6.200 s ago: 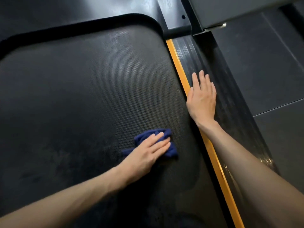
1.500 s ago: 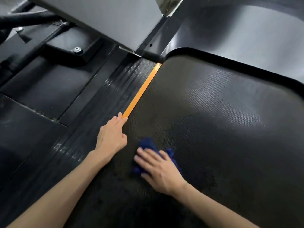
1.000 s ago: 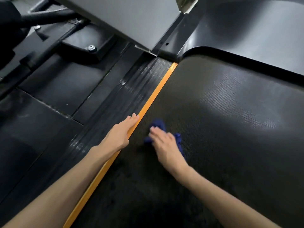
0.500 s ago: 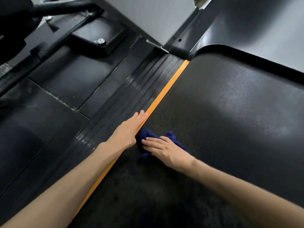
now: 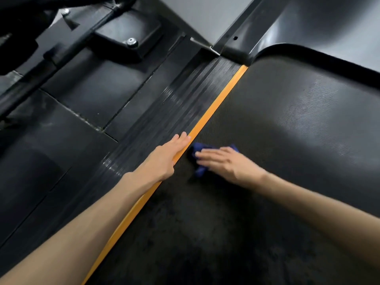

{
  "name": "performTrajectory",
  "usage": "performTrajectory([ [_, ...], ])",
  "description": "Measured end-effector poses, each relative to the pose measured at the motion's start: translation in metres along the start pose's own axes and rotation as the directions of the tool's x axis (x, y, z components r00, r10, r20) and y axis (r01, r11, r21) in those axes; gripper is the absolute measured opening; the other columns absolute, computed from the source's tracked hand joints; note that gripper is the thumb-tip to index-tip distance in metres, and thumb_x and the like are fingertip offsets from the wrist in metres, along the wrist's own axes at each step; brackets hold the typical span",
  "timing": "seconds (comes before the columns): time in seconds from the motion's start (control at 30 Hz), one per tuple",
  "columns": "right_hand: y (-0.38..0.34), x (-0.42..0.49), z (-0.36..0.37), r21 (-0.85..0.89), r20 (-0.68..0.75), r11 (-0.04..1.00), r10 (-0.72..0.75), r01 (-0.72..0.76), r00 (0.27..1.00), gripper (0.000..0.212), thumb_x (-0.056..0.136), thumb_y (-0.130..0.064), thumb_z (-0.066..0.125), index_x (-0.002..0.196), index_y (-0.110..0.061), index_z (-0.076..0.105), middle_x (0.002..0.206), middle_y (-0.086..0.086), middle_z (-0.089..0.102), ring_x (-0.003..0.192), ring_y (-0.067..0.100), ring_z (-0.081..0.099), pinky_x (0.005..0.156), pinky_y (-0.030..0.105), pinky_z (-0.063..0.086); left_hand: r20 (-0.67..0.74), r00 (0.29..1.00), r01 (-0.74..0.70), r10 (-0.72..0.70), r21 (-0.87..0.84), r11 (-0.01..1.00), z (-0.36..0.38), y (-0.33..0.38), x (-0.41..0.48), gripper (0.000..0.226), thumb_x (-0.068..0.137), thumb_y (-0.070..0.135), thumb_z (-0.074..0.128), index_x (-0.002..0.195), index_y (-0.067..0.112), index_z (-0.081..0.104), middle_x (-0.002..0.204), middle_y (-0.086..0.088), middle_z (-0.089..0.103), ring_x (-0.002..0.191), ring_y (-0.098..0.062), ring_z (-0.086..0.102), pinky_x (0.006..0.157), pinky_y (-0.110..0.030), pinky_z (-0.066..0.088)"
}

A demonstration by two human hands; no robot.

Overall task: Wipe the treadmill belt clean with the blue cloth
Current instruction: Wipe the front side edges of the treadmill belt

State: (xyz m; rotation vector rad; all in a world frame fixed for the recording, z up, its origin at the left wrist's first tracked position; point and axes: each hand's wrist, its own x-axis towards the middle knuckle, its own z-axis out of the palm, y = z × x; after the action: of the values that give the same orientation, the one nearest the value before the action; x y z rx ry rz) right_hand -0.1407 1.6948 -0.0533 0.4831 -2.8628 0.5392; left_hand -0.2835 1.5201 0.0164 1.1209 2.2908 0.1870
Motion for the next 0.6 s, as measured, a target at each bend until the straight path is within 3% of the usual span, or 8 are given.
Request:
performTrajectory([
  [0.1, 0.075, 0.017, -0.020, -0.125, -0.209, 0.947, 0.266, -0.295, 0.941, 0.029, 0.094, -0.013, 0.046, 0.108, 0.001, 0.067, 0.120, 0.020, 0.062, 0.113, 0.033, 0.059, 0.097, 0.038, 0.044, 0.006, 1.000, 0.002, -0.001, -0.007, 1.000, -0.001, 0.001, 0.001, 0.089, 0.086, -0.009, 0.054, 0.149, 0.032, 0.007, 0.157, 0.011, 0.005, 0.144, -0.018, 0.016, 0.116, -0.039, 0.023],
  [0.17, 0.113, 0.026, -0.035, -0.084, -0.325, 0.778, 0.569, -0.622, 0.756, 0.025, 0.087, -0.006, 0.048, 0.103, 0.004, 0.065, 0.114, 0.023, 0.061, 0.107, 0.040, 0.059, 0.088, 0.038, 0.042, 0.008, 1.000, 0.008, -0.008, -0.001, 1.000, -0.001, 0.004, 0.001, 0.091, 0.085, -0.012, 0.054, 0.149, 0.030, 0.006, 0.157, 0.010, 0.003, 0.144, -0.017, 0.012, 0.116, -0.041, 0.021],
  [0.23, 0.110, 0.038, -0.037, -0.011, -0.349, 0.582, 0.759, -0.813, 0.549, 0.029, 0.088, -0.012, 0.042, 0.106, -0.003, 0.063, 0.116, 0.018, 0.059, 0.110, 0.036, 0.055, 0.087, 0.043, 0.041, 0.002, 1.000, 0.009, -0.009, 0.015, 1.000, 0.000, 0.005, 0.001, 0.091, 0.084, -0.014, 0.053, 0.150, 0.028, 0.006, 0.157, 0.010, 0.002, 0.145, -0.016, 0.009, 0.116, -0.041, 0.020],
  [0.27, 0.094, 0.045, -0.032, -0.039, -0.360, 0.570, 0.758, -0.821, 0.544, 0.027, 0.088, -0.013, 0.042, 0.104, -0.005, 0.062, 0.113, 0.016, 0.060, 0.106, 0.035, 0.057, 0.084, 0.045, 0.045, -0.003, 1.000, 0.012, -0.012, 0.010, 1.000, 0.000, 0.006, 0.001, 0.092, 0.084, -0.015, 0.053, 0.149, 0.029, 0.005, 0.157, 0.011, 0.002, 0.145, -0.017, 0.010, 0.116, -0.041, 0.022],
  [0.37, 0.022, 0.038, -0.007, -0.034, -0.238, 0.867, 0.476, -0.497, 0.846, 0.024, 0.084, -0.010, 0.053, 0.101, -0.006, 0.068, 0.111, 0.015, 0.066, 0.104, 0.032, 0.063, 0.086, 0.044, 0.051, -0.006, 1.000, 0.026, -0.026, 0.026, 0.999, 0.003, 0.001, 0.003, 0.095, 0.083, -0.015, 0.053, 0.149, 0.034, 0.004, 0.157, 0.013, 0.001, 0.144, -0.023, 0.017, 0.113, -0.042, 0.028],
  [0.43, 0.001, 0.016, -0.002, -0.022, -0.099, 0.978, 0.206, -0.209, 0.974, 0.031, 0.086, -0.021, 0.054, 0.110, -0.008, 0.070, 0.122, 0.009, 0.064, 0.114, 0.023, 0.059, 0.094, 0.035, 0.044, -0.009, 1.000, 0.022, -0.022, 0.045, 0.999, 0.004, -0.001, 0.005, 0.096, 0.083, -0.014, 0.053, 0.149, 0.035, 0.003, 0.157, 0.013, 0.000, 0.143, -0.022, 0.017, 0.112, -0.041, 0.029],
  [0.5, 0.031, 0.010, -0.011, -0.156, -0.076, 0.984, 0.079, -0.090, 0.994, 0.035, 0.089, -0.029, 0.050, 0.113, -0.011, 0.070, 0.125, 0.004, 0.063, 0.115, 0.020, 0.060, 0.092, 0.033, 0.044, -0.003, 1.000, 0.025, -0.024, 0.044, 0.999, 0.004, -0.001, 0.006, 0.096, 0.082, -0.014, 0.054, 0.148, 0.035, 0.004, 0.157, 0.013, 0.001, 0.143, -0.024, 0.020, 0.111, -0.041, 0.031],
  [0.6, 0.074, 0.019, -0.015, -0.112, -0.278, 0.872, 0.433, -0.477, 0.857, 0.038, 0.089, -0.029, 0.051, 0.116, -0.007, 0.066, 0.128, 0.010, 0.061, 0.117, 0.028, 0.058, 0.094, 0.046, 0.047, 0.011, 0.999, 0.036, -0.036, 0.020, 0.999, 0.002, -0.001, 0.007, 0.096, 0.082, -0.014, 0.056, 0.148, 0.035, 0.006, 0.157, 0.011, 0.004, 0.142, -0.026, 0.020, 0.111, -0.044, 0.032],
])
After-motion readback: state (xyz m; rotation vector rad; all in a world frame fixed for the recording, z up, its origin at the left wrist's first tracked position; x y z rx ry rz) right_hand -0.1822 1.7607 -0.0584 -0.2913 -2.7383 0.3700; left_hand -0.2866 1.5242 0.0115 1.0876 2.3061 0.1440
